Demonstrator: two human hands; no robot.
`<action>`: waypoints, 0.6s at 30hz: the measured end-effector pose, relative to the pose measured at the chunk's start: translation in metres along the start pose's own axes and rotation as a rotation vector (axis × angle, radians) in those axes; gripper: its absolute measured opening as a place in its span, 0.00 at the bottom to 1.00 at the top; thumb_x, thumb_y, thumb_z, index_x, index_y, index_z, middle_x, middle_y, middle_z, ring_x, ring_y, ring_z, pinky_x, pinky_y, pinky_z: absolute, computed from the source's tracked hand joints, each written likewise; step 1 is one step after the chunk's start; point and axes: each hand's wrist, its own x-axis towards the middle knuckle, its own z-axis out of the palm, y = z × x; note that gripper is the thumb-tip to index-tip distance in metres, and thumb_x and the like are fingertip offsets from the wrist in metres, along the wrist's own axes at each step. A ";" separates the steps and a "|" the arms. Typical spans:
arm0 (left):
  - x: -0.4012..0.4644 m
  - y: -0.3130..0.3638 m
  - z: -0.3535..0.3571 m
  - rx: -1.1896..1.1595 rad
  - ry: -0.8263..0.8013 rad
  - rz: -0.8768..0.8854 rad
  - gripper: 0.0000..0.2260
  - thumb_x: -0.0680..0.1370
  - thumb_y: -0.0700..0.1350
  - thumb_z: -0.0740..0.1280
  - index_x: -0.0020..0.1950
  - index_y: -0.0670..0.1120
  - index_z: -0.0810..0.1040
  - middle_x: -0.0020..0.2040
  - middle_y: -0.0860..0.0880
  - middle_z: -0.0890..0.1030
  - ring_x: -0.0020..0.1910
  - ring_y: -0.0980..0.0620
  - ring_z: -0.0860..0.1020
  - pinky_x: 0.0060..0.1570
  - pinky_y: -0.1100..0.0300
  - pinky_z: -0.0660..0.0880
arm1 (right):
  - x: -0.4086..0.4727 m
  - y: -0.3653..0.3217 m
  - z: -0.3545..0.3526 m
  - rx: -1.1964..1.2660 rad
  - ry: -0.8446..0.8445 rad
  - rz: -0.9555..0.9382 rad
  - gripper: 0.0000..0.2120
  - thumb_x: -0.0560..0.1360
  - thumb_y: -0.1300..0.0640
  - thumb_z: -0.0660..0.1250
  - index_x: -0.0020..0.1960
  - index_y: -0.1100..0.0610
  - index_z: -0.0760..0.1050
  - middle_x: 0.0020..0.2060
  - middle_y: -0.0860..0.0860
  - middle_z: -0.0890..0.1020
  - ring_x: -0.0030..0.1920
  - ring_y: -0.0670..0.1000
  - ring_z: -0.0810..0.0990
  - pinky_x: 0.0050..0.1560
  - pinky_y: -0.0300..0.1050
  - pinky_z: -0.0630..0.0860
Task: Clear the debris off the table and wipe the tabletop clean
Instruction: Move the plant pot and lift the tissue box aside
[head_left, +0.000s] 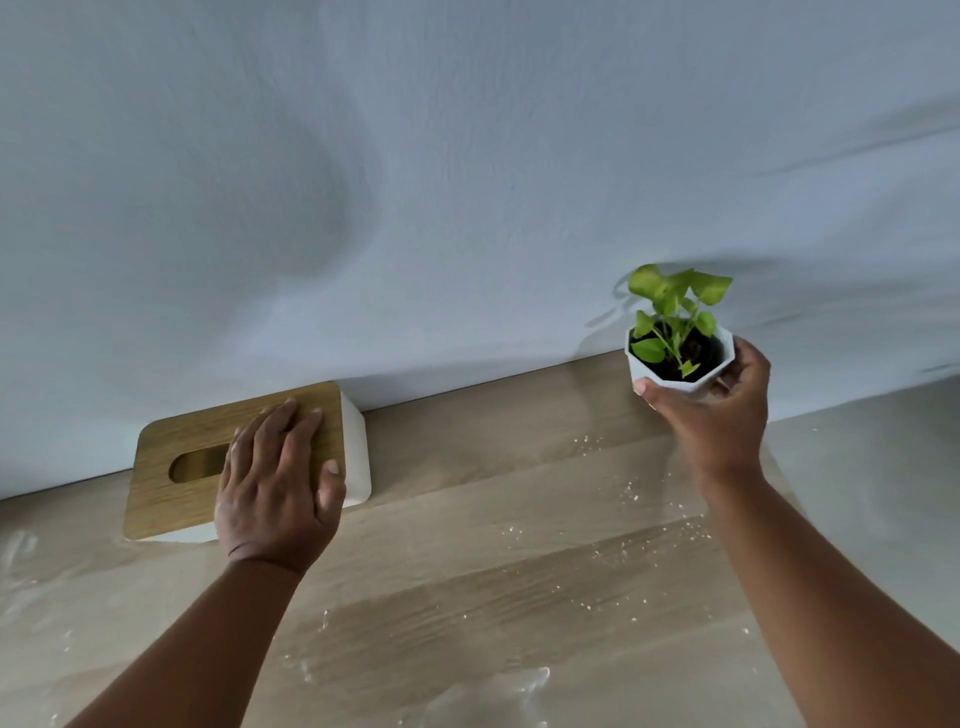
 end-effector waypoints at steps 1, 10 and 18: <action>0.000 -0.001 0.001 0.002 0.006 0.002 0.25 0.78 0.53 0.58 0.69 0.41 0.78 0.72 0.39 0.75 0.70 0.34 0.72 0.74 0.38 0.65 | 0.003 0.003 0.000 0.004 0.002 0.006 0.46 0.55 0.48 0.88 0.68 0.40 0.71 0.64 0.44 0.81 0.63 0.46 0.82 0.64 0.57 0.81; 0.000 -0.004 0.004 0.002 0.014 0.018 0.25 0.78 0.52 0.58 0.69 0.41 0.77 0.71 0.40 0.74 0.70 0.34 0.72 0.74 0.37 0.65 | 0.007 0.020 0.004 0.137 -0.030 0.068 0.48 0.57 0.59 0.88 0.72 0.51 0.69 0.65 0.51 0.81 0.64 0.48 0.83 0.65 0.55 0.81; -0.001 -0.005 0.004 -0.004 0.001 0.006 0.25 0.78 0.53 0.58 0.69 0.41 0.78 0.71 0.40 0.75 0.70 0.35 0.71 0.72 0.36 0.66 | 0.003 0.020 0.005 0.188 -0.047 0.127 0.50 0.58 0.59 0.88 0.75 0.50 0.68 0.67 0.49 0.81 0.65 0.46 0.82 0.66 0.50 0.80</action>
